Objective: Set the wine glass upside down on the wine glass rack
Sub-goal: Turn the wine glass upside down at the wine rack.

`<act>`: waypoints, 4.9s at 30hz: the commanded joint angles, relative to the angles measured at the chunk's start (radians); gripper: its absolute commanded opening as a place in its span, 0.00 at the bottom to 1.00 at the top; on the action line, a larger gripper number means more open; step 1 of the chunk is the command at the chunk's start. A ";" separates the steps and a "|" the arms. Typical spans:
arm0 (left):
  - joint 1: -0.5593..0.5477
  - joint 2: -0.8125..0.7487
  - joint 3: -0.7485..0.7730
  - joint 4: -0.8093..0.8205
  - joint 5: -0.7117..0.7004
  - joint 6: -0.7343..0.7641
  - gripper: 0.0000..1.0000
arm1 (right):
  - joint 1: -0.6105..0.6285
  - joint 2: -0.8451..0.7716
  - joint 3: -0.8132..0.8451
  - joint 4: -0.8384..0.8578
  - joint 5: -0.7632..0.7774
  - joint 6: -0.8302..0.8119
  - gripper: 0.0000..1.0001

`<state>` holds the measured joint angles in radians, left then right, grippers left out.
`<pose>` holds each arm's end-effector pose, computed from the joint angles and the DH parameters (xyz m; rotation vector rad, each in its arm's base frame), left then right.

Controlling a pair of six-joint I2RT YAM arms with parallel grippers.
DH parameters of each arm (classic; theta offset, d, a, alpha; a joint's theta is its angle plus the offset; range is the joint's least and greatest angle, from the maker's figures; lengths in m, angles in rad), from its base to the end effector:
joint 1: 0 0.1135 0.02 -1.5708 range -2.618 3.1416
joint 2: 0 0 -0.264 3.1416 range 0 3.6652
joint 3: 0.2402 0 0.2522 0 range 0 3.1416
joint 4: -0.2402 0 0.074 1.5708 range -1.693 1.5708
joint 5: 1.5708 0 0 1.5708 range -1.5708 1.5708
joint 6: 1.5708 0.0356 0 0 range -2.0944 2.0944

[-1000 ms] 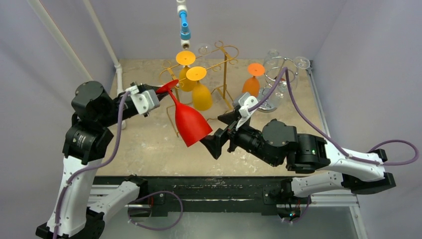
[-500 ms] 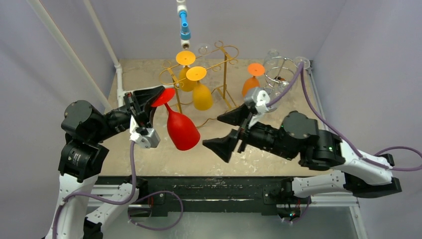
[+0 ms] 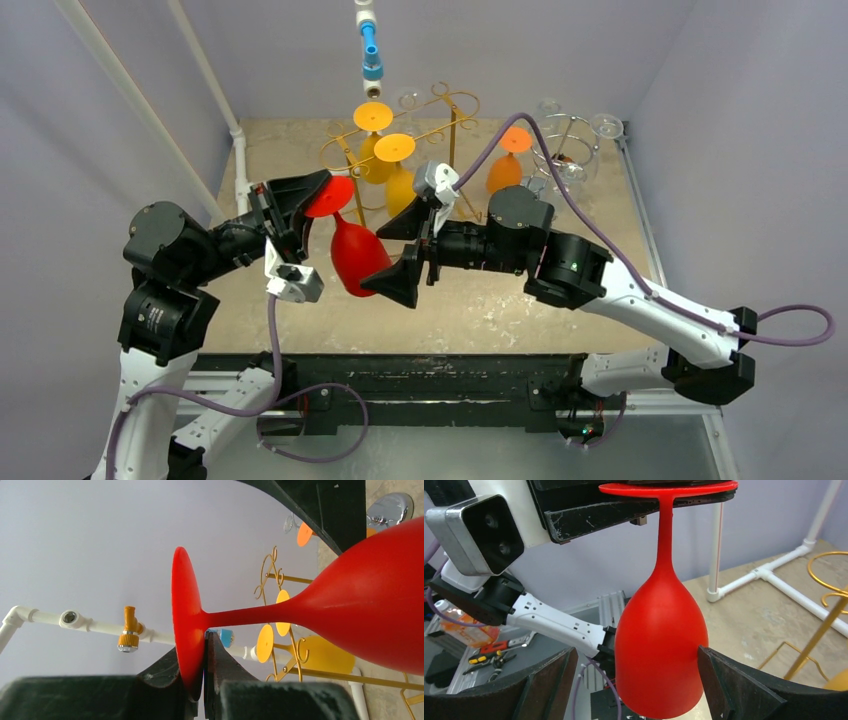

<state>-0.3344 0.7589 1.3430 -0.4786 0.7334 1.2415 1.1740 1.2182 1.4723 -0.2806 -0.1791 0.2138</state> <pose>0.0863 -0.0552 0.4909 1.3892 0.5538 0.1950 0.0946 0.2421 0.4780 -0.9336 1.4652 1.1974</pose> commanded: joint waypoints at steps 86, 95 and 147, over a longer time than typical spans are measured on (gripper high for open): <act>-0.003 0.144 0.154 -0.220 -0.354 -0.915 1.00 | -0.698 0.179 -0.415 0.475 -0.186 -0.188 0.45; -0.003 0.142 0.161 -0.218 -0.349 -0.917 1.00 | -0.698 0.152 -0.443 0.469 -0.215 -0.186 0.43; -0.003 0.140 0.127 -0.219 -0.350 -0.908 1.00 | -0.727 0.135 -0.487 0.578 -0.298 -0.143 0.41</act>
<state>-0.3351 0.9047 1.4860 -0.7197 0.3874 0.3504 0.4564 1.4277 0.9855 0.2508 -0.4538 0.0738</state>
